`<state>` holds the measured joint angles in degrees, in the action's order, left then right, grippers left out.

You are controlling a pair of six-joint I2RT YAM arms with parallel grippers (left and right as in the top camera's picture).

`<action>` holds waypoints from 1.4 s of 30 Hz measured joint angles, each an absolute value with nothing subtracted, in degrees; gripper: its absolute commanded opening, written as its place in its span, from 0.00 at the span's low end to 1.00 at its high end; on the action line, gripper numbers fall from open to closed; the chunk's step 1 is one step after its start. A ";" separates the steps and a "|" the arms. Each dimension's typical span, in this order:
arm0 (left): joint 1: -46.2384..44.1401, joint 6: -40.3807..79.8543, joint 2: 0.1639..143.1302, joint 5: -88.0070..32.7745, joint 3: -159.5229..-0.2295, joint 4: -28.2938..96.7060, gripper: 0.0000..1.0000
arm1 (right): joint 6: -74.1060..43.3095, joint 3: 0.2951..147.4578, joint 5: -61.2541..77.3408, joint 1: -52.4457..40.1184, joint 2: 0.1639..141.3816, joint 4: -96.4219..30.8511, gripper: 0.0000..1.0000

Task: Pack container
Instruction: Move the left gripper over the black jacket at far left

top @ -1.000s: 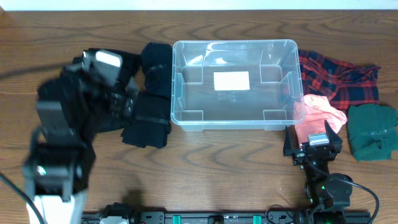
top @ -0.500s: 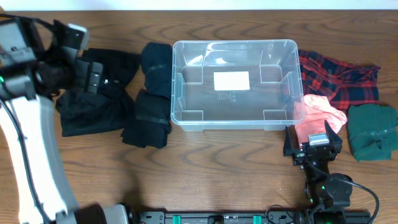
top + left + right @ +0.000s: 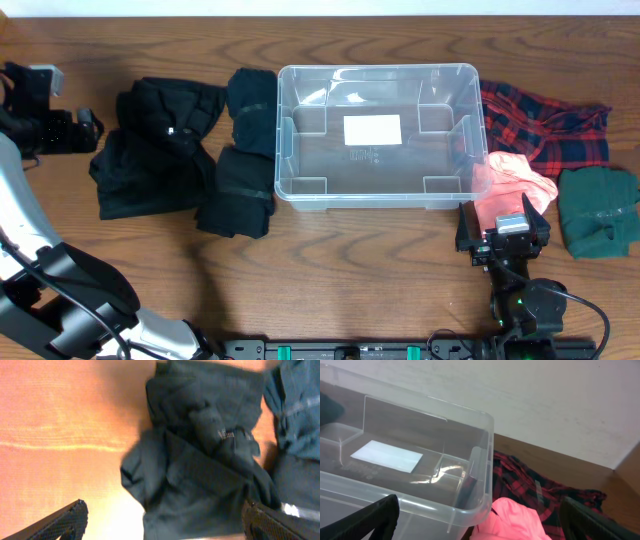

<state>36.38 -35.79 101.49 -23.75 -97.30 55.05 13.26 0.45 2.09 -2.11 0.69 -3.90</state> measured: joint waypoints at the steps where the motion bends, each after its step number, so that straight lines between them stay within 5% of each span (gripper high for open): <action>1: 36.47 -35.86 101.54 -24.69 -97.30 54.48 0.98 | 13.26 0.45 2.09 -2.11 0.69 -3.90 0.99; 15: 36.27 -35.86 102.98 -29.87 -97.30 48.56 0.98 | 13.26 0.45 2.09 -2.11 0.69 -3.90 0.99; 42: 34.68 -35.86 127.22 -29.80 -97.32 43.18 0.98 | 13.26 0.45 2.09 -2.11 0.69 -3.88 0.99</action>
<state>34.68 -35.86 127.22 -29.80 -97.32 43.18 13.26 0.45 2.09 -2.11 0.69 -3.88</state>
